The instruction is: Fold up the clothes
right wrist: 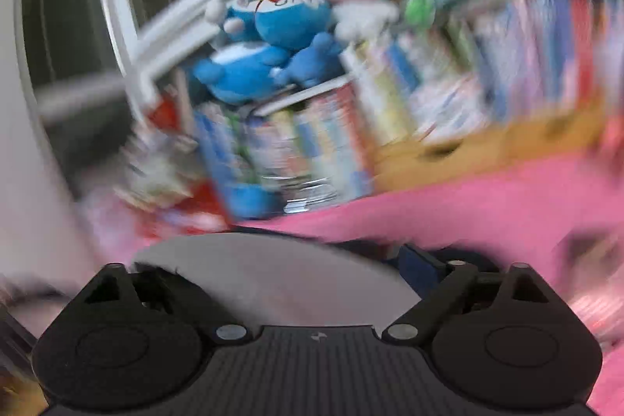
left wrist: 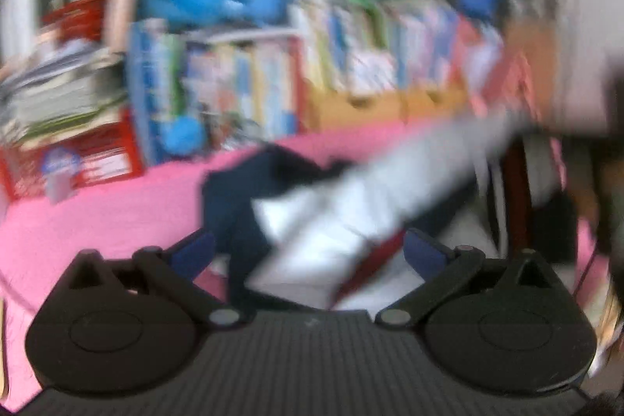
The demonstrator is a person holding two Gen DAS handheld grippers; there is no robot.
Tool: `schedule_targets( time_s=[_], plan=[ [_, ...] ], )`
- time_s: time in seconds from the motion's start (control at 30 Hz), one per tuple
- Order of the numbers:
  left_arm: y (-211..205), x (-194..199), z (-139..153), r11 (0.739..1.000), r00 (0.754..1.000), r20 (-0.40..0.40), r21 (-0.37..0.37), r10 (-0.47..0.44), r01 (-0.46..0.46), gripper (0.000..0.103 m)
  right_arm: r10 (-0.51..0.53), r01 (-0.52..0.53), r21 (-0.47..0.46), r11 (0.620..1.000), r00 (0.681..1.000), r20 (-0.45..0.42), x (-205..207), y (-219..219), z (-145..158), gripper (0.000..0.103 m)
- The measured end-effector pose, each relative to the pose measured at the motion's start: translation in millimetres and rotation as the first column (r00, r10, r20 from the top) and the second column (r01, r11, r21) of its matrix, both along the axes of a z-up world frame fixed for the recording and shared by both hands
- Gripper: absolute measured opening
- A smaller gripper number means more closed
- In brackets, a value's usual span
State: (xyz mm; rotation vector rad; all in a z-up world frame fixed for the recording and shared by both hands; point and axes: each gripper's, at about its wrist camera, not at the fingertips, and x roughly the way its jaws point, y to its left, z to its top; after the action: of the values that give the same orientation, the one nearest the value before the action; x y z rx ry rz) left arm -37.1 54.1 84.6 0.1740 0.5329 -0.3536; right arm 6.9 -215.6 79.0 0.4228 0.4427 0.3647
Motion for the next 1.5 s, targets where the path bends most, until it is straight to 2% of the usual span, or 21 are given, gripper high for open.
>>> schedule_targets(
  time_s=[0.07,0.13,0.23,0.3,0.37,0.4,0.47,0.53,0.6,0.67,0.77,0.8,0.83,0.93,1.07,1.17,1.27,1.3,1.37,1.43,1.5],
  plan=[
    [-19,7,-9,0.998,0.999,0.024,0.053,-0.045,0.043,0.103,0.045,-0.039,0.115,0.993,0.998,-0.048,9,-12,-1,0.086],
    [-23,24,-8,0.999,0.997,0.072,0.048,-0.027,0.024,0.103,0.149,-0.121,0.245,0.962,0.984,-0.099,17,-24,-10,0.086],
    [-6,65,-2,0.994,0.989,0.101,-0.029,0.107,-0.104,0.103,0.317,-0.237,0.461,0.855,0.943,-0.102,20,-41,-26,0.086],
    [11,98,-3,0.968,0.966,0.067,-0.04,0.248,-0.246,0.103,0.361,-0.274,0.562,0.78,0.931,-0.046,14,-53,-31,0.091],
    [24,115,-4,0.949,0.949,0.034,-0.051,0.313,-0.311,0.103,0.313,-0.24,0.555,0.796,0.949,-0.038,7,-64,-29,0.096],
    [29,115,-2,0.951,0.953,0.027,-0.07,0.303,-0.301,0.103,0.229,-0.178,0.458,0.871,0.972,-0.056,1,-62,-22,0.096],
    [35,112,2,0.957,0.96,0.026,-0.095,0.277,-0.274,0.103,0.074,-0.063,0.213,0.975,0.996,-0.043,-14,-53,-9,0.098],
    [37,113,4,0.959,0.961,0.034,-0.084,0.274,-0.271,0.103,0.034,-0.033,-0.047,0.998,0.999,0.022,-35,-21,1,0.097],
    [37,117,2,0.955,0.957,0.024,-0.07,0.289,-0.287,0.103,0.081,-0.057,-0.246,0.967,0.993,0.088,-58,18,3,0.091],
    [37,115,-1,0.956,0.959,0.005,-0.073,0.284,-0.283,0.103,0.149,-0.086,-0.397,0.914,0.98,0.13,-73,51,-6,0.077],
    [33,98,-2,0.964,0.967,-0.001,-0.067,0.256,-0.255,0.103,0.069,0.021,-0.583,0.812,0.989,0.131,-66,83,-27,0.054],
    [30,92,-3,0.966,0.966,0.012,-0.046,0.257,-0.256,0.103,0.034,0.053,-0.62,0.783,0.991,0.128,-58,87,-33,0.052],
    [24,83,-5,0.963,0.963,0.037,-0.004,0.268,-0.268,0.103,-0.004,0.081,-0.622,0.779,0.992,0.123,-44,84,-35,0.051],
    [-6,57,-23,0.956,0.969,0.114,0.174,0.219,-0.237,0.103,-0.105,0.138,-0.552,0.822,0.99,0.092,4,67,-27,0.051],
    [-37,48,-54,0.927,0.988,0.115,0.35,0.102,-0.136,0.103,-0.199,0.174,-0.406,0.897,0.98,-0.018,79,24,-21,0.051],
    [-31,67,-63,0.884,0.967,0.156,0.396,0.202,-0.249,0.101,-0.204,0.176,-0.275,0.945,0.976,-0.078,85,-3,-13,0.048],
    [10,88,-43,0.945,0.951,0.042,0.112,0.305,-0.308,0.101,-0.106,0.134,-0.276,0.952,0.988,0.115,25,-3,6,0.05],
    [20,97,-40,0.947,0.947,-0.005,0.015,0.321,-0.321,0.101,-0.082,0.128,-0.294,0.947,0.983,0.162,5,-2,10,0.05],
    [44,117,-38,0.917,0.935,-0.115,-0.185,0.335,-0.352,0.101,-0.061,0.121,-0.293,0.948,0.976,0.208,-23,-2,12,0.051],
    [63,118,-35,0.855,0.938,-0.18,-0.388,0.297,-0.345,0.101,-0.024,0.083,-0.219,0.972,0.965,0.261,-47,-7,14,0.051],
    [75,104,-27,0.801,0.971,-0.12,-0.55,0.206,-0.238,0.103,0.022,0.009,-0.086,0.996,0.935,0.353,-71,-17,16,0.055]
  ],
)
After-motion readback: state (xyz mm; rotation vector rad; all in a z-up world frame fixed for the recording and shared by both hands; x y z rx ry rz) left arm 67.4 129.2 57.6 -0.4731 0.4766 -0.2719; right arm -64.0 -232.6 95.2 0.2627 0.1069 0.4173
